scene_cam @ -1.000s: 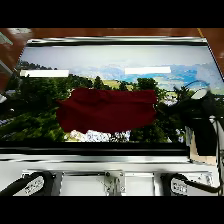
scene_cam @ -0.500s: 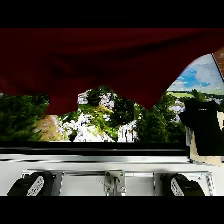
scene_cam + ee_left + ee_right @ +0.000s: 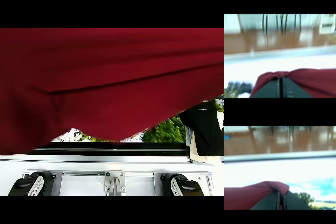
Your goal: Fold the shirts.
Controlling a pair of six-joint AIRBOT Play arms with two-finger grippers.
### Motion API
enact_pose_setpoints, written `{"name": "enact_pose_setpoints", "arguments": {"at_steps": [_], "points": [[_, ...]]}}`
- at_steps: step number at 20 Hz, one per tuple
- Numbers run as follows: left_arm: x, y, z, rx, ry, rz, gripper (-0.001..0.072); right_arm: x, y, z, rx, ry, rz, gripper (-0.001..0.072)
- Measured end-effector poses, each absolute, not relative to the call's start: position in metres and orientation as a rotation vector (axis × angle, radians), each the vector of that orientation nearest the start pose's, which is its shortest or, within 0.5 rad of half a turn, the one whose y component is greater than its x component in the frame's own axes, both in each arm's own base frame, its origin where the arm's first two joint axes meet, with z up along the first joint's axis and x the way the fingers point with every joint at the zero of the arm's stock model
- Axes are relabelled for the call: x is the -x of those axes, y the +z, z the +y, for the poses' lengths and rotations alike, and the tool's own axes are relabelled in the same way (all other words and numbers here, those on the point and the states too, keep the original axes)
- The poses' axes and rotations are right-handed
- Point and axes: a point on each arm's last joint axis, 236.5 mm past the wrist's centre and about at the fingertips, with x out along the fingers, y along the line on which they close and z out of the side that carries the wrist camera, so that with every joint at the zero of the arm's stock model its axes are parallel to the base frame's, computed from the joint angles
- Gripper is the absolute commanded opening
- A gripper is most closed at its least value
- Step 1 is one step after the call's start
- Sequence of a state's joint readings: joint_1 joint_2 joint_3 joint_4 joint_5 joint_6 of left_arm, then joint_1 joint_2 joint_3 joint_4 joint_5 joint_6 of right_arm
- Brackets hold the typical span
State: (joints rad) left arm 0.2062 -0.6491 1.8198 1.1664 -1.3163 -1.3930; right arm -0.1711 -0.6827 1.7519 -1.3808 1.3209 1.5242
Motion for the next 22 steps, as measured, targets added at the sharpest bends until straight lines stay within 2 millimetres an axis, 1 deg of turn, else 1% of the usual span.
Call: {"name": "enact_pose_setpoints", "arguments": {"at_steps": [1, 2, 4, 8, 9, 11, 12, 14, 16, 17, 18, 19, 21, 22], "points": [[-0.214, 0.457, -0.044, -0.028, -0.175, 0.163, 0.0042, -0.249, 0.418, 0.0, -0.046, 0.011, 0.312, 0.0058], [-0.224, 0.439, -0.038, -0.019, -0.161, 0.22, 0.0042, -0.262, 0.396, -0.002, -0.053, 0.013, 0.399, 0.0058], [-0.25, 0.392, -0.027, 0.006, -0.142, 0.355, 0.0042, -0.293, 0.346, -0.007, -0.073, 0.021, 0.575, 0.0058], [-0.315, 0.275, -0.006, 0.09, -0.122, 0.656, 0.0042, -0.357, 0.228, -0.014, -0.142, 0.036, 0.891, 0.0059], [-0.331, 0.25, -0.003, 0.113, -0.121, 0.711, 0.0042, -0.375, 0.201, -0.016, -0.161, 0.037, 0.936, 0.0058], [-0.365, 0.205, -0.001, 0.172, -0.131, 0.797, 0.0043, -0.412, 0.158, -0.018, -0.203, 0.043, 0.973, 0.0058], [-0.383, 0.184, -0.002, 0.209, -0.142, 0.825, 0.0043, -0.429, 0.142, -0.017, -0.23, 0.049, 0.973, 0.0058], [-0.418, 0.149, -0.007, 0.284, -0.176, 0.852, 0.0043, -0.467, 0.116, -0.012, -0.308, 0.064, 0.935, 0.0059], [-0.448, 0.119, -0.019, 0.377, -0.226, 0.861, 0.0044, -0.498, 0.097, -0.007, -0.384, 0.071, 0.887, 0.0058], [-0.459, 0.105, -0.024, 0.416, -0.248, 0.868, 0.0044, -0.511, 0.087, -0.004, -0.414, 0.073, 0.872, 0.0058], [-0.471, 0.091, -0.03, 0.462, -0.269, 0.871, 0.0044, -0.52, 0.075, 0.001, -0.437, 0.077, 0.868, 0.0059], [-0.478, 0.078, -0.036, 0.496, -0.289, 0.885, 0.0043, -0.528, 0.066, 0.005, -0.453, 0.079, 0.865, 0.0059], [-0.488, 0.051, -0.047, 0.55, -0.314, 0.92, 0.0045, -0.537, 0.041, 0.018, -0.473, 0.09, 0.891, 0.0059], [-0.49, 0.037, -0.053, 0.57, -0.326, 0.945, 0.0078, -0.539, 0.029, 0.027, -0.479, 0.1, 0.911, 0.0059]]}}
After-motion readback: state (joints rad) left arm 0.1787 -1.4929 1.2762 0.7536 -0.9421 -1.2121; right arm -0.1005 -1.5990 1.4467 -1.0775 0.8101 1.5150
